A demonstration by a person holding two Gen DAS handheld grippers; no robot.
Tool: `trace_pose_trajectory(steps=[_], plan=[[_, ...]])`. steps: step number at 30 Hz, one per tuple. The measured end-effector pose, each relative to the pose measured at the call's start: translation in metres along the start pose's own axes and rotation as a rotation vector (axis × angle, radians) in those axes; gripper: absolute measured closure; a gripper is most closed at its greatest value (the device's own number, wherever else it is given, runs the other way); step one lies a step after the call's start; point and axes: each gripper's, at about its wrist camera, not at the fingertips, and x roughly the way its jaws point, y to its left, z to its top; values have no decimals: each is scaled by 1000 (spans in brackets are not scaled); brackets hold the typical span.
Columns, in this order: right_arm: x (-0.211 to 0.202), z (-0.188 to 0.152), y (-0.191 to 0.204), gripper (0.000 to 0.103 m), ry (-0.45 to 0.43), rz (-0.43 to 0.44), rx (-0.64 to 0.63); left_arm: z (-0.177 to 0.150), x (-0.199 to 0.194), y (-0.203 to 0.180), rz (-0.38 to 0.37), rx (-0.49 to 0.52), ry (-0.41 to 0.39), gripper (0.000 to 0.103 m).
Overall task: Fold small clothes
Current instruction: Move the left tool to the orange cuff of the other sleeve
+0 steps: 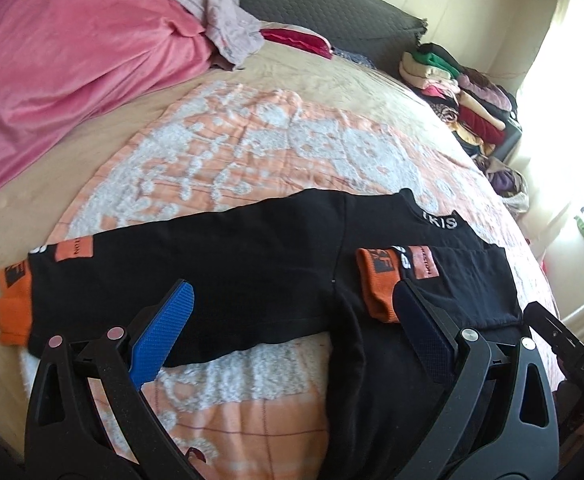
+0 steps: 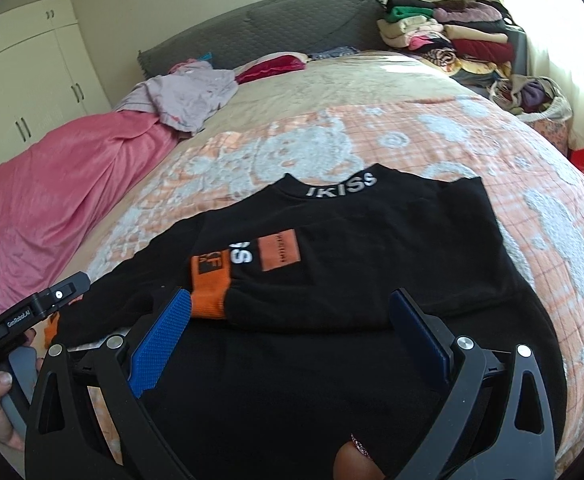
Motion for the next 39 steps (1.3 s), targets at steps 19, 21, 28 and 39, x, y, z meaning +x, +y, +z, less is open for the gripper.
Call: trace_pose_trajectory(steps=[19,21,28,39], plan=[[1,-9,60,5,16,101,-101,-27,-28,73,93,-128,8,10],[0,-11,65,5,20,110,-110,-33,-33,82,109,-160,7,10],[0,-19,74,5,40,140,-129,-53,-57,96,118,-212,-13,10],[1,-33,89,5,68,187,-156,-70,-31,128,111,-331,100,10]])
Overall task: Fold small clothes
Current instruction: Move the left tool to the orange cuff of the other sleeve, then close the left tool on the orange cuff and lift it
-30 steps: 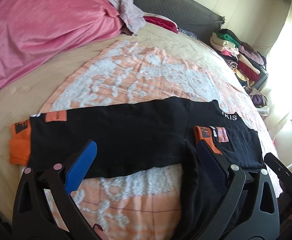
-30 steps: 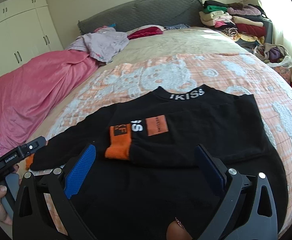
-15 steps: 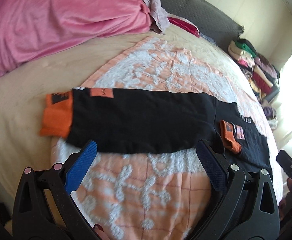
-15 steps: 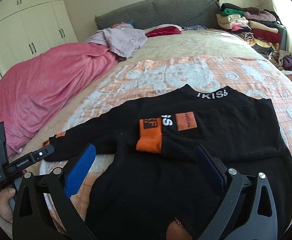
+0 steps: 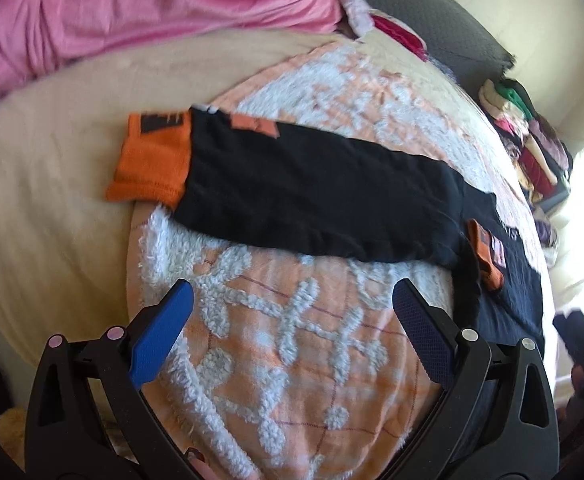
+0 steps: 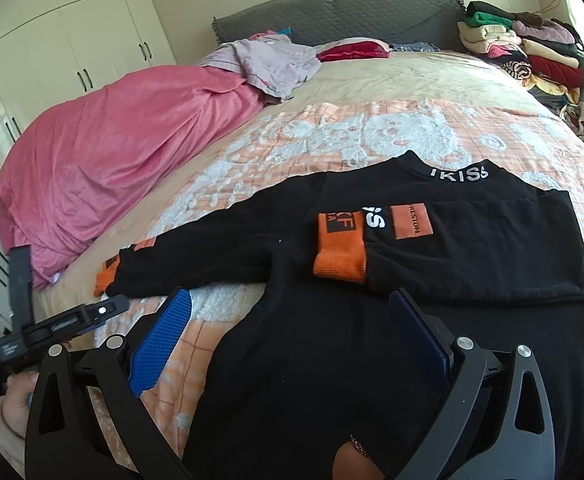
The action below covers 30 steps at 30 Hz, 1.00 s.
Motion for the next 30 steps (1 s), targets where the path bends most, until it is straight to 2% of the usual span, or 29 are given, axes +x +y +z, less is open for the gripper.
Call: trace_pose_trajectory(steps=[7,15,20,21,24,26,27,29,30], plan=[[-1,-1,-1,5,-2,3,3,10,7,21,-32,-157,-81,10],[6,0,4,5,12,-1,-4,26,11,26,-5,-228,-149,11],[21,8,16,5,31,1,-46,36,16,32,23,-275,-178,35],[24,10,19,5,33,2,-58,39,18,34,27,-283,-174,36],[34,18,29,5,37,10,-89,46,21,37,34,-294,-179,48],[41,23,33,5,45,12,-96,50,23,40,38,-307,-183,64],[44,25,35,5,48,19,-95,51,23,42,37,-314,-184,69],[47,26,38,5,52,30,-93,53,23,46,26,-327,-191,89],[49,27,39,5,53,35,-91,53,22,46,20,-326,-195,91]])
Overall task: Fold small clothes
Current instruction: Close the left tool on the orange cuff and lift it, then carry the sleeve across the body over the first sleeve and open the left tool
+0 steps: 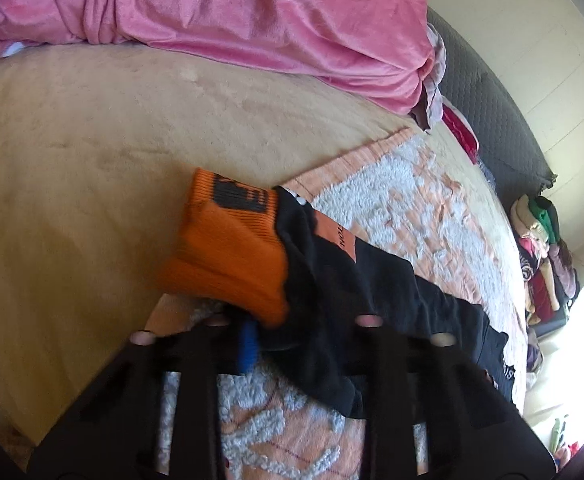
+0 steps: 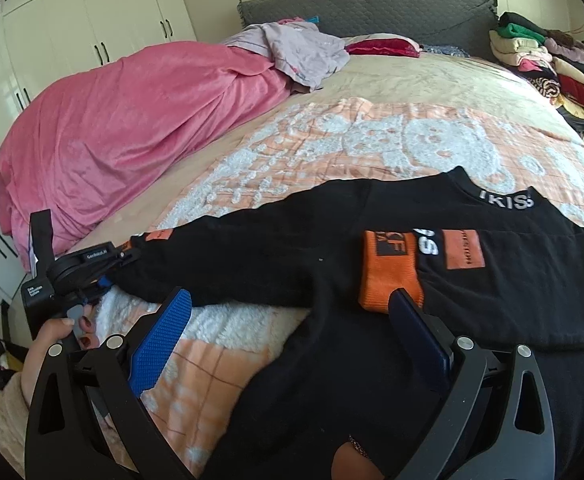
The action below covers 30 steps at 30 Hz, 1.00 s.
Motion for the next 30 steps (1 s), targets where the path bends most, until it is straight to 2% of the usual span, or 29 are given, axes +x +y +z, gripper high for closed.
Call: trace_pose_trajectory(steps=[7,13,19,25,30], plan=[[4,-7,-11,5,4,10,55,-4,-16,-16,-87,62,-48,93],[-4,-19,-31,5,-8,-14,117,-17,-34,-48,-148,184,-112,93],[-18,-28,-52,5,-26,-59,150,-40,-41,-76,-217,267,-104,94],[-33,-40,-72,5,-40,-157,163,-60,-55,-108,-285,384,-122,94],[-41,-44,-85,5,-43,-200,180,-70,-52,-124,-311,439,-98,94]])
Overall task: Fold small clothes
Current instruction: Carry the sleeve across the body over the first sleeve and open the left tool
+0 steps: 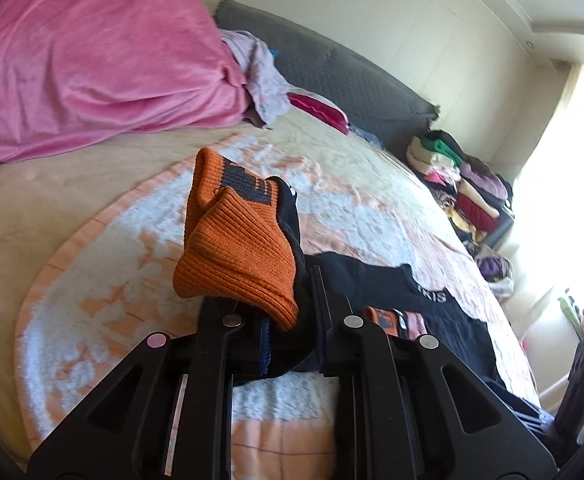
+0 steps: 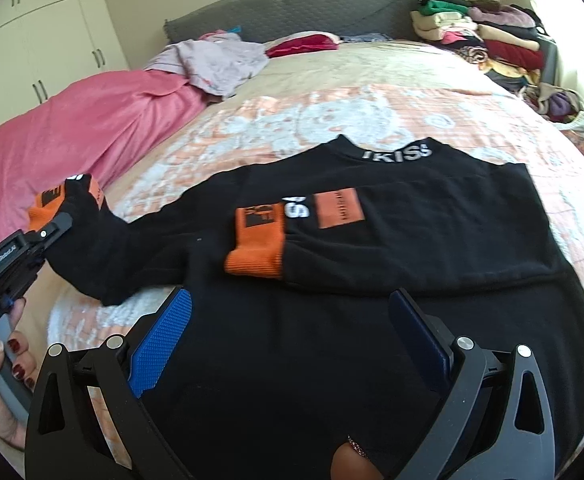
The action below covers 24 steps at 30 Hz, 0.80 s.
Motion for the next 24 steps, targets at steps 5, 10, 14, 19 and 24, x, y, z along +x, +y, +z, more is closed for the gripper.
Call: trace_pose_trajectory(steps=[5,10,14,19,24], plan=[[-9,1,-11,5,-11,-9,24,-4,3,-22,-48,62,16,94],[-17,3,-21,5,-27,-18,47,-12,11,-44,-89,113,52,94],[-23,4,-34,5,-39,-28,83,-22,26,-69,-127,169,109,94],[-34,6,-61,5,-61,-59,139,-32,47,-97,-160,233,183,94],[-44,6,-94,5,-87,-100,222,-41,68,-128,-184,318,250,94]])
